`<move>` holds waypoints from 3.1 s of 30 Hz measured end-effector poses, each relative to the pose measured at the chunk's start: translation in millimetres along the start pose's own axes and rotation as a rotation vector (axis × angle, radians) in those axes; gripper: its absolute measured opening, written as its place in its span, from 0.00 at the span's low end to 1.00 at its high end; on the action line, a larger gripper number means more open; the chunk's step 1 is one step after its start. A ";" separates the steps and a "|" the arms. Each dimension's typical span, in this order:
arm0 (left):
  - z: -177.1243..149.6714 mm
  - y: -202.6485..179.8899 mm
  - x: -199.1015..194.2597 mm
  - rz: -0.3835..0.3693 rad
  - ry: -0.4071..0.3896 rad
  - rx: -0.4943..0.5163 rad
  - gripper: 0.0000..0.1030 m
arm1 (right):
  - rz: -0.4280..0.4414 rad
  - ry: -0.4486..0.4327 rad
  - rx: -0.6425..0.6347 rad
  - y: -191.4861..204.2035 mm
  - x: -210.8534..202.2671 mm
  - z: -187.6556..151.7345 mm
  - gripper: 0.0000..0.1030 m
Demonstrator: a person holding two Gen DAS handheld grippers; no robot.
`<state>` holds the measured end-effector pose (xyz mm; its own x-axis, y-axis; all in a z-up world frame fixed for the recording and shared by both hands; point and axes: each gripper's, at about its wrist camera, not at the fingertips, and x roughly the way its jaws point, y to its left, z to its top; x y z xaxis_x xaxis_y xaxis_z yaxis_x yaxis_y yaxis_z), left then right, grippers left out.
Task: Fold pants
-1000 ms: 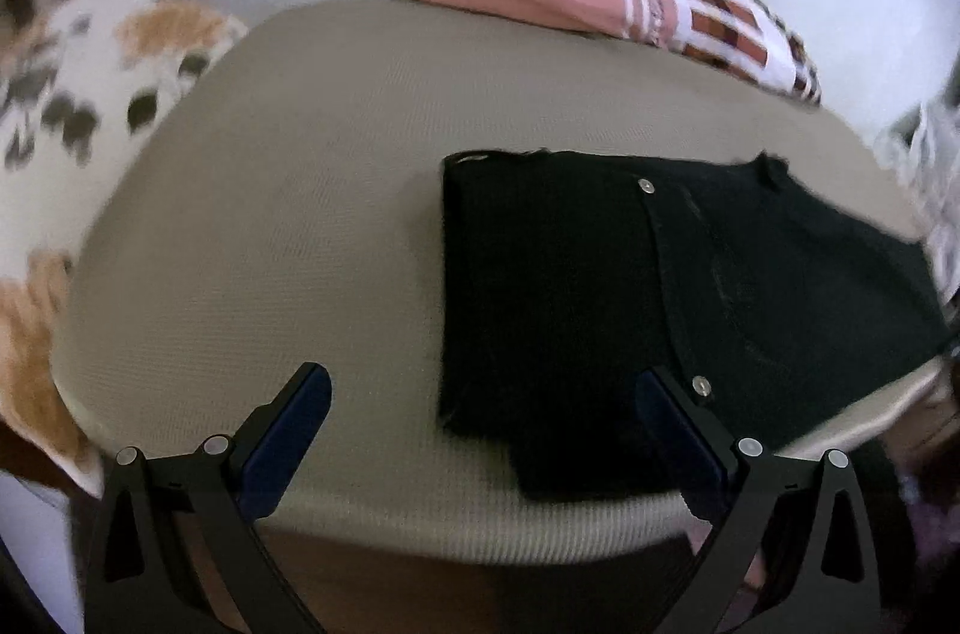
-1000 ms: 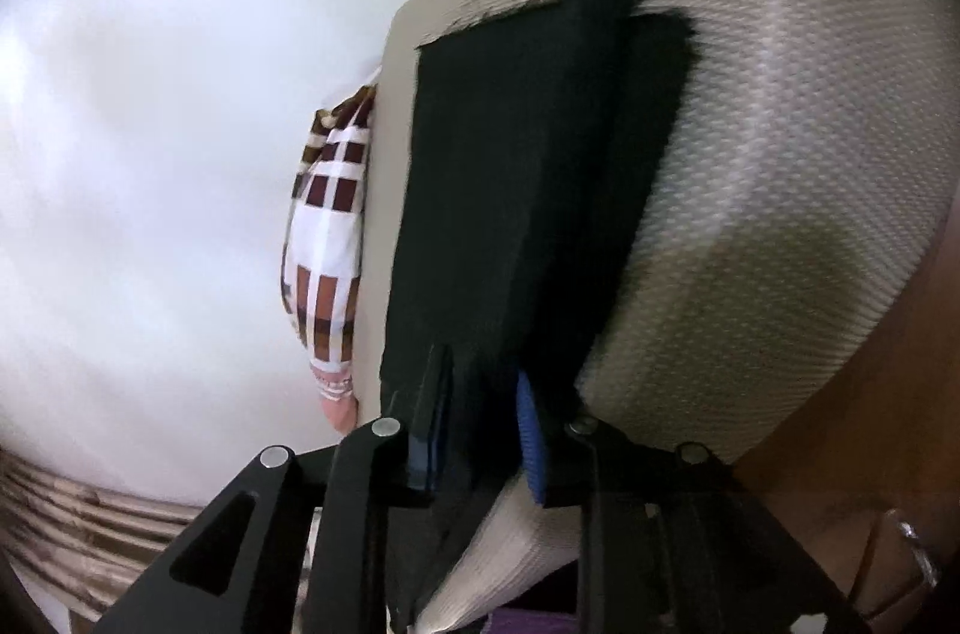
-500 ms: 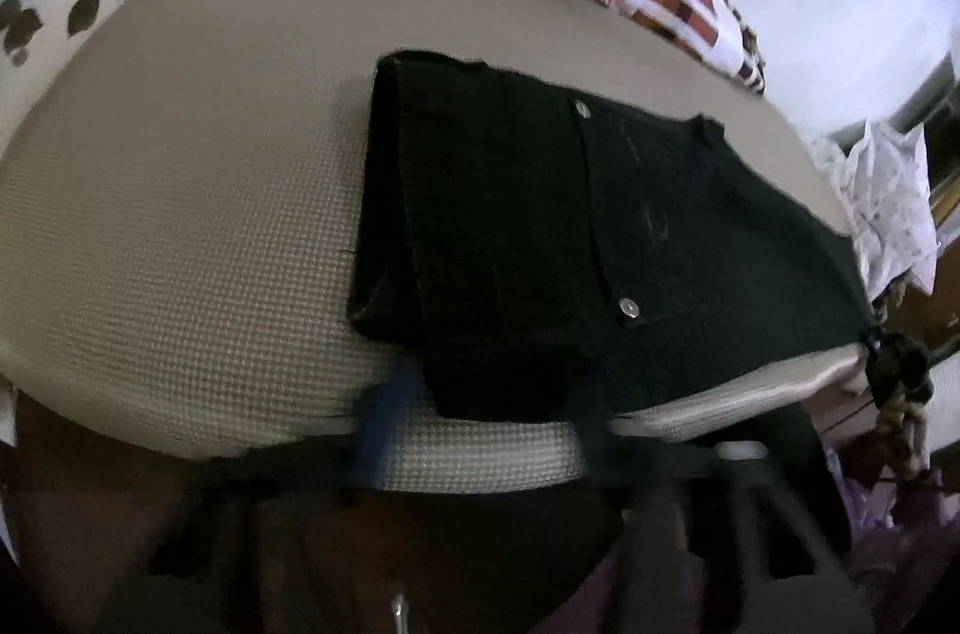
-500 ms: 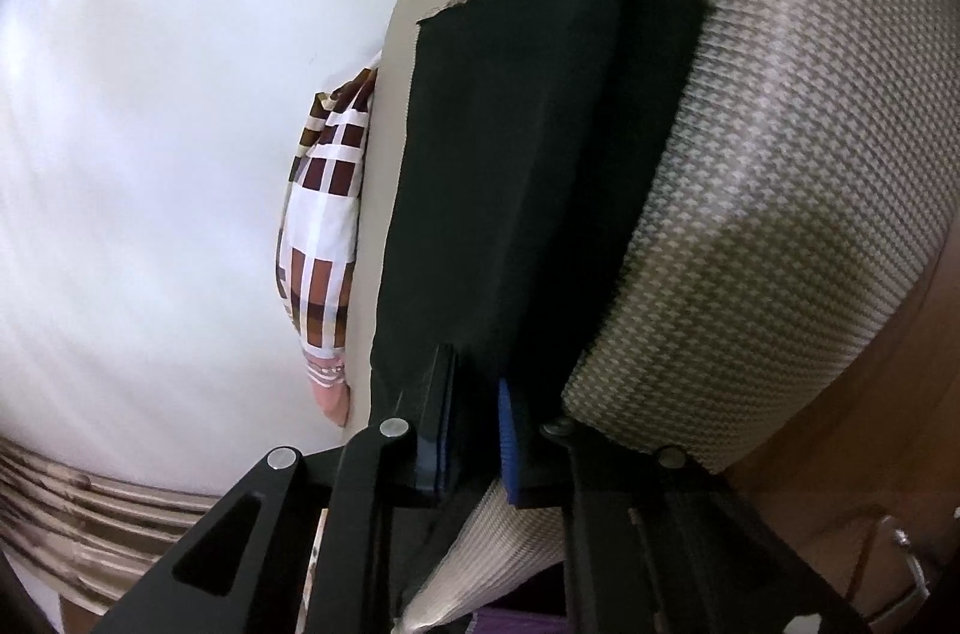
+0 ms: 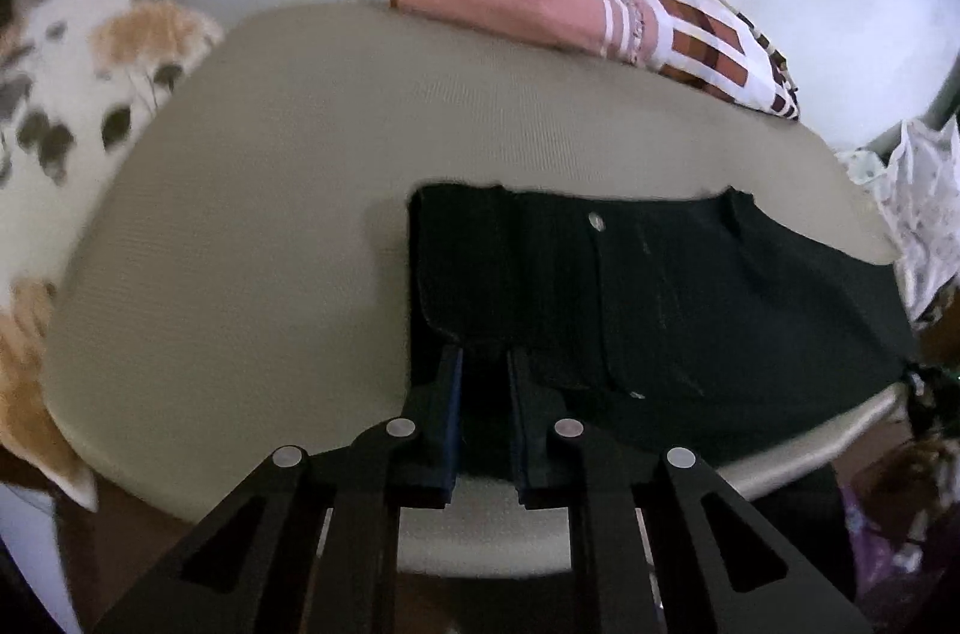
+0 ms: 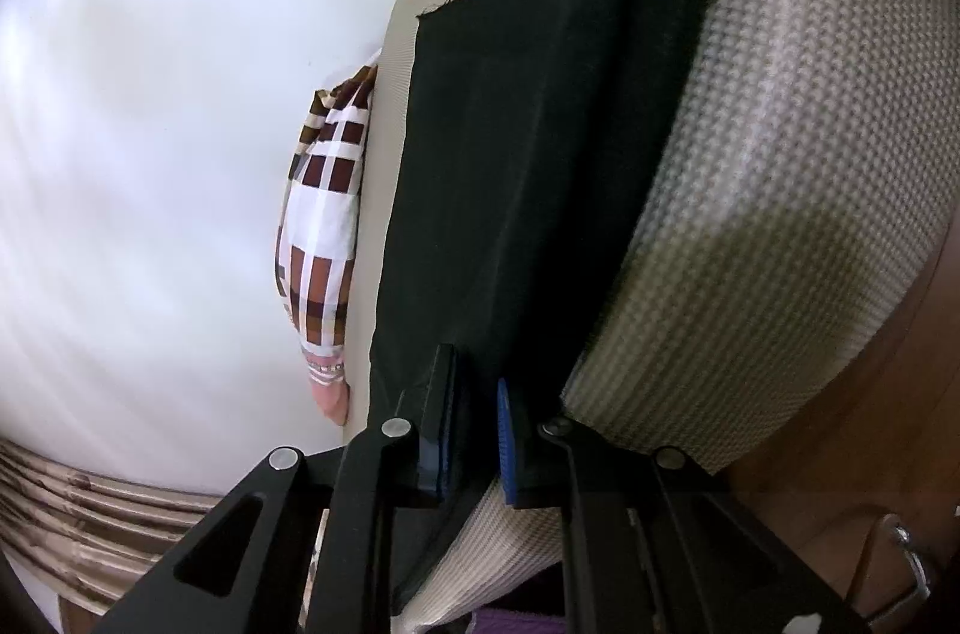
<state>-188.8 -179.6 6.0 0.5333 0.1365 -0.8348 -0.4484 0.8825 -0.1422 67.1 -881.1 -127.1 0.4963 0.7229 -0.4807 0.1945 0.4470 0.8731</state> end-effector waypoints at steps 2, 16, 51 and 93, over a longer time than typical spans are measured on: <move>-4.4 6.8 14.4 -0.001 0.037 -0.002 0.14 | -0.017 0.004 -0.011 2.9 -0.2 -2.4 0.10; -33.4 4.5 31.4 0.025 0.052 0.046 0.15 | -0.059 0.004 -0.044 7.3 -5.1 -2.5 0.04; -34.9 19.1 35.6 0.039 0.027 -0.005 0.48 | -0.113 -0.102 0.016 -13.4 -46.7 36.2 0.02; -32.0 -18.3 33.6 0.105 -0.052 -0.035 0.70 | -0.125 0.731 -1.399 278.5 376.1 -215.0 0.07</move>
<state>-185.7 -205.6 -36.5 0.5178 0.2512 -0.8178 -0.5282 0.8459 -0.0746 126.0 -371.5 -82.2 -0.0404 0.5483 -0.8353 -0.9049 0.3345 0.2633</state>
